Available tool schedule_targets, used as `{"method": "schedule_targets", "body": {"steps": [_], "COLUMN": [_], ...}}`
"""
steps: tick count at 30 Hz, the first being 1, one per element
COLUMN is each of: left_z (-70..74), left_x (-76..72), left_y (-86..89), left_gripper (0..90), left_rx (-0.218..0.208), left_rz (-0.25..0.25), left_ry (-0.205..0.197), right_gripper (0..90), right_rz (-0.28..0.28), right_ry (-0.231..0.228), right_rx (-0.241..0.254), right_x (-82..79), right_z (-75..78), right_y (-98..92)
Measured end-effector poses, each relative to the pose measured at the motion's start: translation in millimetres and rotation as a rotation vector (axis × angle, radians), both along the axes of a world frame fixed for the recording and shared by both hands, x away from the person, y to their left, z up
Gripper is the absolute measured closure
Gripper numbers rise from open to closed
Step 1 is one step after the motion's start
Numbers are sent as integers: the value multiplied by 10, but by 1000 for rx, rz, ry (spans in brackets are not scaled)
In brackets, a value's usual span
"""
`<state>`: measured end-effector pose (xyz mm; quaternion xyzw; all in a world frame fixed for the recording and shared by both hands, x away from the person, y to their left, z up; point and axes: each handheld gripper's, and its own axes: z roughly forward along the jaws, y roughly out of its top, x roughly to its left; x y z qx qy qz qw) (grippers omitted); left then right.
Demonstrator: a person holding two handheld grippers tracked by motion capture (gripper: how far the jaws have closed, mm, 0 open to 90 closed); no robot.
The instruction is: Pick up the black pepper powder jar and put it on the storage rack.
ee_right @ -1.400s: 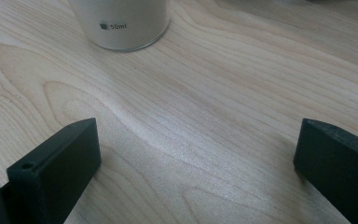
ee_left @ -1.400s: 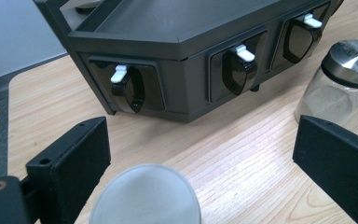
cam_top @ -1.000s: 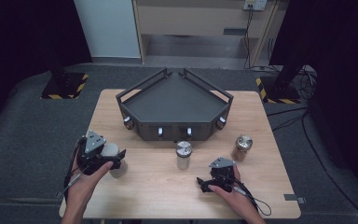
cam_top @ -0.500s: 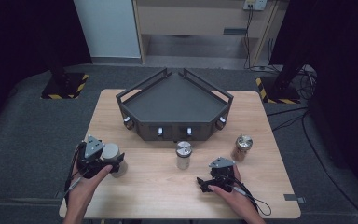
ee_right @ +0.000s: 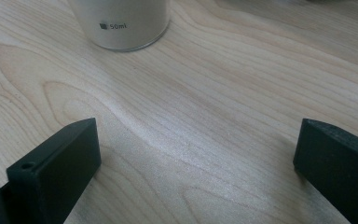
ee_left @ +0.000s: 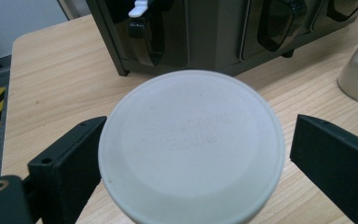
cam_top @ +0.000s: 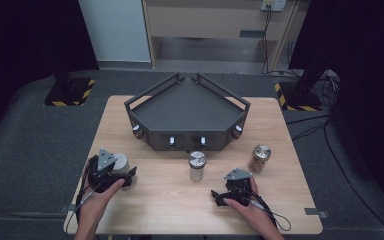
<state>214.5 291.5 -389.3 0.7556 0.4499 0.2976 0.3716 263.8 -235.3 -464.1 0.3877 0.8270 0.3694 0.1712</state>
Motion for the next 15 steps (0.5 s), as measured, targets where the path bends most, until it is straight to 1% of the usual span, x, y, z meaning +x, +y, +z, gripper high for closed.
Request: {"method": "schedule_targets", "body": {"steps": [1,3,5,11,13,15], "left_z": [-16,-32,-38,-102,-122,-131], "left_x": [-3,-10,-13,-26,-29,-30], "left_y": [2,4,-2,17,31,33], "left_gripper": [43,107,116,135,171,215], "left_rx": [-8,-19,-14,-30,-42,-44], "left_rz": [6,12,17,42,43,43], "left_ry": [-2,-5,-4,-12,-16,-19], "right_gripper": [6,6,6,6,6,6], "right_rz": [0,0,0,0,0,0], "right_ry": [0,0,0,0,0,0], "right_rx": [0,0,0,0,0,0], "right_x": [0,0,0,0,0,0], "right_z": [0,0,0,0,0,0], "right_y": [0,0,0,0,0,0]}}
